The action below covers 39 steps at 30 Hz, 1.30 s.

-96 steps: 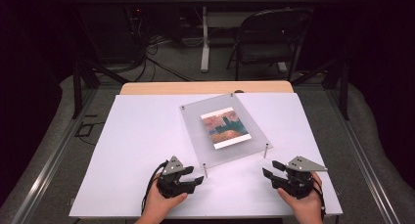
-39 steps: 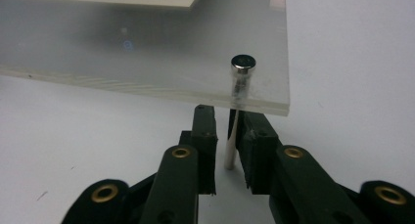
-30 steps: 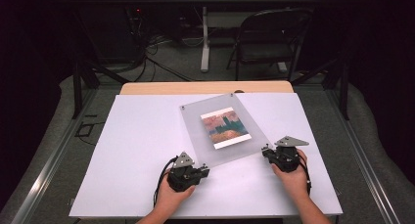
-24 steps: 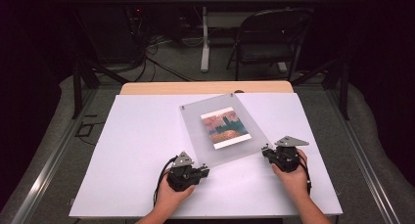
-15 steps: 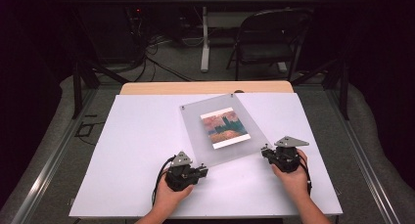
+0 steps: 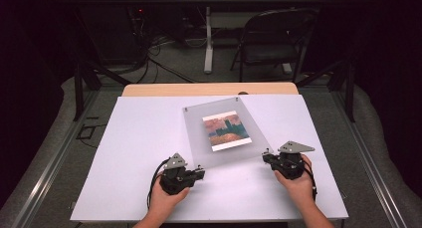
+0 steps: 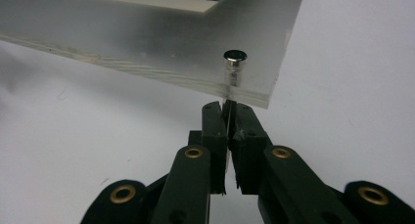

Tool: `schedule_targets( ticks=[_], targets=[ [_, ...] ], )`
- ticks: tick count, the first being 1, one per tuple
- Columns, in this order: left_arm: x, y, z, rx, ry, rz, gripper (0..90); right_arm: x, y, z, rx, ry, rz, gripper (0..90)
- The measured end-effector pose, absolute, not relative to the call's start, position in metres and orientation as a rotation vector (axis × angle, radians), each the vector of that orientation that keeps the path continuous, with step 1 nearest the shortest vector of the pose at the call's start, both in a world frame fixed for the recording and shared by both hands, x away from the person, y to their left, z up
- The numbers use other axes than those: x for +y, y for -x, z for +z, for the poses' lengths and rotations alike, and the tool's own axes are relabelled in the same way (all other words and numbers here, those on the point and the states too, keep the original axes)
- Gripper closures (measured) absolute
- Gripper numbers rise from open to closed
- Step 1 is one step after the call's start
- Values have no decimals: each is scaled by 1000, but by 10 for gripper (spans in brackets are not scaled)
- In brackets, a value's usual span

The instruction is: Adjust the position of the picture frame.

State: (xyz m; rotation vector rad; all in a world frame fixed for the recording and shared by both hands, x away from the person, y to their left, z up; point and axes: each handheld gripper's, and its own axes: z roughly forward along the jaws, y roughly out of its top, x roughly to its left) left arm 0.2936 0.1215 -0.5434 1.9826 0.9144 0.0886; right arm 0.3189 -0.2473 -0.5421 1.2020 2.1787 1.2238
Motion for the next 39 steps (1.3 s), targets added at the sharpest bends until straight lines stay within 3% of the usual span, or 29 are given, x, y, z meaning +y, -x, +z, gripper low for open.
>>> schedule_targets(
  ticks=[28,39],
  targets=[
    [160,-302,-534,963,-1971,128,850,-222,-299,-534,2268,-1097,1310,849],
    [162,-319,-539,1005,-1946,146,846,-216,-310,-539,2270,-1116,1313,852]
  ],
)
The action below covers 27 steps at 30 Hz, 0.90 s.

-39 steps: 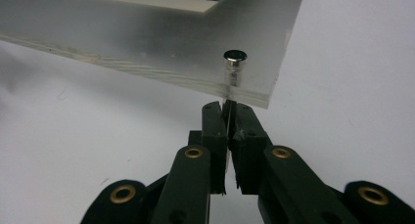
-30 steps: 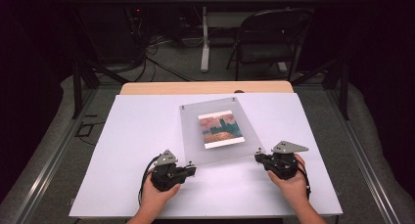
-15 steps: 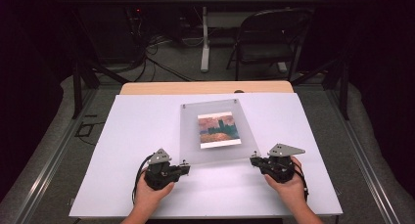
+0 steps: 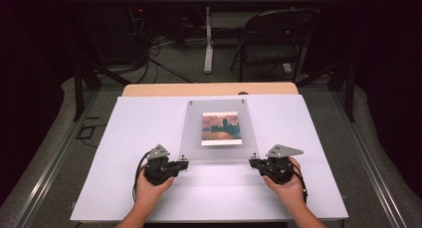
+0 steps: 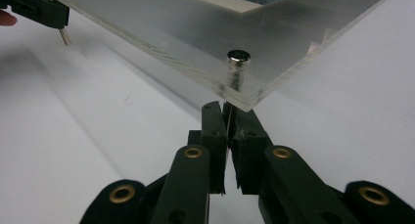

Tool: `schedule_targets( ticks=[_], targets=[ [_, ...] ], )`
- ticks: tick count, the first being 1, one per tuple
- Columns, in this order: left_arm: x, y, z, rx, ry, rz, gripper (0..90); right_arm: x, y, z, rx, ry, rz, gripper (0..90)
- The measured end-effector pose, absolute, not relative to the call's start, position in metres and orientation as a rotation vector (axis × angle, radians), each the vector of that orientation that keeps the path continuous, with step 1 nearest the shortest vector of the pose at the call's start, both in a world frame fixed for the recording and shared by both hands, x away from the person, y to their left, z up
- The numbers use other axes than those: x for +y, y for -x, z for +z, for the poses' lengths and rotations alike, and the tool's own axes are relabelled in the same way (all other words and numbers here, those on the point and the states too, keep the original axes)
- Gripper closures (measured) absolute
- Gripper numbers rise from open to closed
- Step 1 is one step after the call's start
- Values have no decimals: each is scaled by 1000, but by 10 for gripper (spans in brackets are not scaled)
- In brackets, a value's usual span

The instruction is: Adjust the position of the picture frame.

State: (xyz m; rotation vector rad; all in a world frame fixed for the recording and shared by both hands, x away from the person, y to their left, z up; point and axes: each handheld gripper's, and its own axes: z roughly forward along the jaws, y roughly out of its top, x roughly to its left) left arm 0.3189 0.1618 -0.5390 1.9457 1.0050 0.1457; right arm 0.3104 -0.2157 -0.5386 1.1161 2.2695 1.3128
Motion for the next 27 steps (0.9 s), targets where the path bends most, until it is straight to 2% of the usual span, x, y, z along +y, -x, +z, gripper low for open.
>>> schedule_targets(
  ticks=[11,27],
  targets=[
    [159,-328,-549,1045,-1949,148,839,-214,-325,-548,2284,-1134,1283,854],
    [162,-332,-555,1086,-1955,144,829,-210,-328,-556,2321,-1128,1265,853]
  ],
)
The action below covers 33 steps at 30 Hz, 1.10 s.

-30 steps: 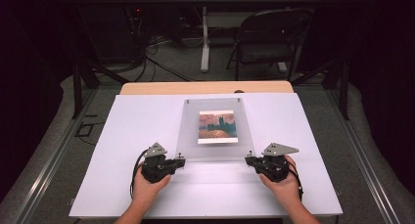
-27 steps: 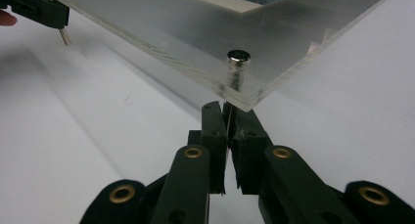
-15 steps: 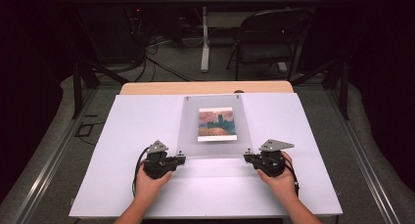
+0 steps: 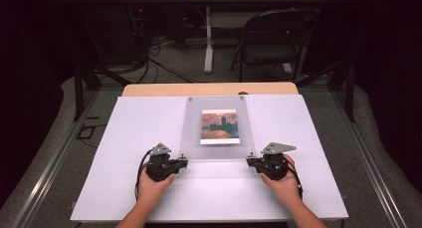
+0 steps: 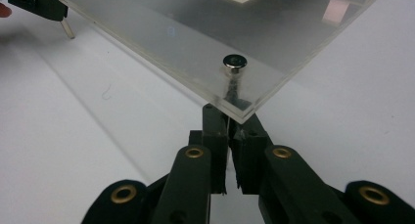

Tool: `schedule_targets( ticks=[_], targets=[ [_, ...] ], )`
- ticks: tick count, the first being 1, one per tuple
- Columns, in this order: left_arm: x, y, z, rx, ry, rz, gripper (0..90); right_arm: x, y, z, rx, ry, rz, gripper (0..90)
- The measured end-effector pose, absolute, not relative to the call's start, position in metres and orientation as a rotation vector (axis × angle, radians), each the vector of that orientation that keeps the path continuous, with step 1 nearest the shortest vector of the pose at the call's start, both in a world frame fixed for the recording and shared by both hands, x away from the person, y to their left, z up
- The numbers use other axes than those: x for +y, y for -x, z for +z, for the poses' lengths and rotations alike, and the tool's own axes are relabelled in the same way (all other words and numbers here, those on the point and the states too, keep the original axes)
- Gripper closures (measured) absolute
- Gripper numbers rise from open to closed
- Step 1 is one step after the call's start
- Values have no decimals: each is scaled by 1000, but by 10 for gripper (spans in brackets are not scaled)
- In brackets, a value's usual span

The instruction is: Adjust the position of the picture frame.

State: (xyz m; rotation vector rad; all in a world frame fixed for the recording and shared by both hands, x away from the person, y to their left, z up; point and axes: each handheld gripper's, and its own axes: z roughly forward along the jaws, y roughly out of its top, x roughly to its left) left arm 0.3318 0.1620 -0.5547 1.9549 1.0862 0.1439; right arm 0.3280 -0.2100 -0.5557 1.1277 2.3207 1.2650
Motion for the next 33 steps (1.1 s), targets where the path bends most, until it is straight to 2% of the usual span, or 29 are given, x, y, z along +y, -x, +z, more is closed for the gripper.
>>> schedule_targets(
  ticks=[14,20,25,29,33],
  targets=[
    [163,-332,-555,1104,-1935,129,821,-210,-328,-559,2317,-1146,1281,851],
    [163,-330,-555,1124,-1907,138,796,-213,-329,-559,2313,-1185,1298,810],
    [166,-330,-555,1134,-1889,128,746,-213,-327,-557,2295,-1171,1287,769],
    [170,-328,-553,1147,-1858,129,616,-216,-325,-557,2285,-1197,1311,715],
    [177,-325,-552,1175,-1849,116,535,-220,-322,-555,2278,-1198,1309,658]
  ],
)
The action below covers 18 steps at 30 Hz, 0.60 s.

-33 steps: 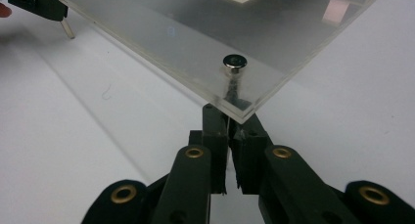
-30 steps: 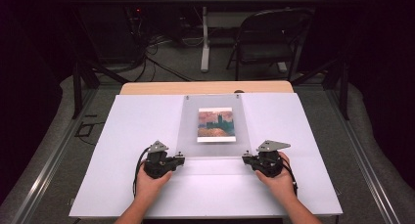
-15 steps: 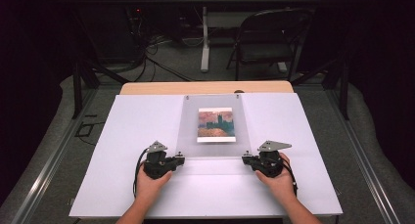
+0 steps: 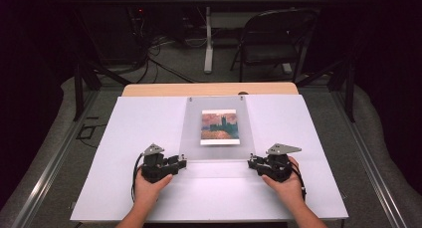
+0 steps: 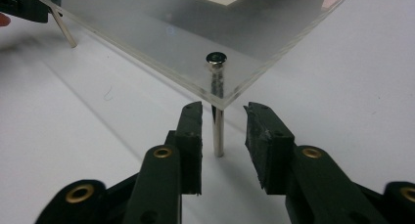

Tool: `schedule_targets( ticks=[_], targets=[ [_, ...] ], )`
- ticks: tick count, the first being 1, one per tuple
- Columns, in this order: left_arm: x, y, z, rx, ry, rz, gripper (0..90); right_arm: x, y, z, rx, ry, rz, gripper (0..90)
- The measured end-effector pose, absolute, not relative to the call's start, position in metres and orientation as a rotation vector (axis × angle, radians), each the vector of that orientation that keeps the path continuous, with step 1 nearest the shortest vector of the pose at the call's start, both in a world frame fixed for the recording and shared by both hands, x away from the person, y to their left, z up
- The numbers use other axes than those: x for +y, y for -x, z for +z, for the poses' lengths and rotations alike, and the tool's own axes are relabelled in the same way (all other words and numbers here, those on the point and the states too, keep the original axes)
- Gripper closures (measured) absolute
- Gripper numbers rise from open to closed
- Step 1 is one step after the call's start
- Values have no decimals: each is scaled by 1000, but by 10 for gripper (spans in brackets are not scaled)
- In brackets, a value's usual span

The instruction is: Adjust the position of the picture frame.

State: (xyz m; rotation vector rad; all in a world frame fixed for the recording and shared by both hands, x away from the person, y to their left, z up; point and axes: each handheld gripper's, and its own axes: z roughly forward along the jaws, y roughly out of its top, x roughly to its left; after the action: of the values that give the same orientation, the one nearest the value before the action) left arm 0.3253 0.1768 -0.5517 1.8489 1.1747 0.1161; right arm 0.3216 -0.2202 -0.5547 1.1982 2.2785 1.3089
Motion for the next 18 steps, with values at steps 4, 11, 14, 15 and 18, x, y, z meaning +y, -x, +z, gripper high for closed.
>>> schedule_targets(
  ticks=[4,11,14,15,18],
  targets=[
    [179,-322,-550,1170,-1862,123,485,-222,-317,-553,2278,-1185,1298,614],
    [177,-313,-546,1135,-1911,178,444,-227,-311,-550,2287,-1172,1281,526],
    [178,-306,-543,1123,-1941,210,433,-229,-306,-547,2305,-1158,1243,510],
    [178,-306,-543,1123,-1941,210,431,-229,-306,-547,2305,-1158,1243,510],
    [182,-299,-541,1120,-1936,224,419,-232,-299,-543,2305,-1157,1237,496]
  ],
)
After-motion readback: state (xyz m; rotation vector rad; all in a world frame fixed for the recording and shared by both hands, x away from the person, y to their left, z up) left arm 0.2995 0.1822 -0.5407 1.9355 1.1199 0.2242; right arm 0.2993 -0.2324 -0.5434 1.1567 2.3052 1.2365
